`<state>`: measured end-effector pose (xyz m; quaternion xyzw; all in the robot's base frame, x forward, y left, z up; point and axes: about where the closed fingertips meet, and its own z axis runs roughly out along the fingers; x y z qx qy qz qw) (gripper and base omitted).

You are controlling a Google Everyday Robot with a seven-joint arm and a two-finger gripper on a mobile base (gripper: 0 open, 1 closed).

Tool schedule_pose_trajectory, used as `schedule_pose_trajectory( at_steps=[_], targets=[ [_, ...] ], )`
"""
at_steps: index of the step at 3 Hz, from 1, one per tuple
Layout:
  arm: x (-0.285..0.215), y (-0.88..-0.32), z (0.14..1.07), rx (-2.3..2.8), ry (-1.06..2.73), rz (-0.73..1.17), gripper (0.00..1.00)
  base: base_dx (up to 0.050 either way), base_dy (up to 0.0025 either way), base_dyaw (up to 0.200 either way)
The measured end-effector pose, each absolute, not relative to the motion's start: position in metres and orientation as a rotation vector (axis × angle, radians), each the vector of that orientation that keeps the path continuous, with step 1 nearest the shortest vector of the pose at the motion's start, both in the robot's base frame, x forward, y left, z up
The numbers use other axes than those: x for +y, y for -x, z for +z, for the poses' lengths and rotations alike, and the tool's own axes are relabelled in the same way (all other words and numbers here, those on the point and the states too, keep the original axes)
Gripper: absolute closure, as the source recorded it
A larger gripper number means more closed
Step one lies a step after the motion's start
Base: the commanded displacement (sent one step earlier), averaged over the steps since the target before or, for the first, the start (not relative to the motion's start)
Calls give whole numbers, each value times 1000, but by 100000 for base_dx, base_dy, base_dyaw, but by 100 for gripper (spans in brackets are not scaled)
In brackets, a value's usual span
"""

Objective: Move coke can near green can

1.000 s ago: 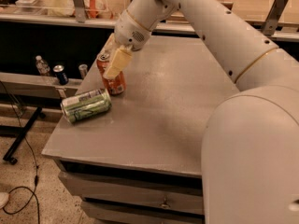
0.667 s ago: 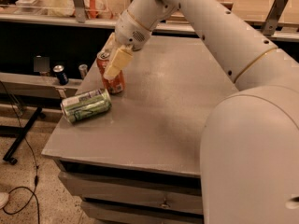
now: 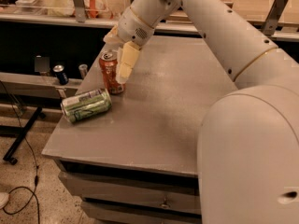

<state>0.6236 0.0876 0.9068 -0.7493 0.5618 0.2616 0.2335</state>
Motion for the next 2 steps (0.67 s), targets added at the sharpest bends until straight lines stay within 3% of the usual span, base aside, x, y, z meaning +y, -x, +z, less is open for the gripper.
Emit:
schedule_pose_trajectory(
  at_steps=[2],
  targets=[
    [50, -647, 911, 1585, 1983, 625, 0, 0, 0, 0]
  ],
)
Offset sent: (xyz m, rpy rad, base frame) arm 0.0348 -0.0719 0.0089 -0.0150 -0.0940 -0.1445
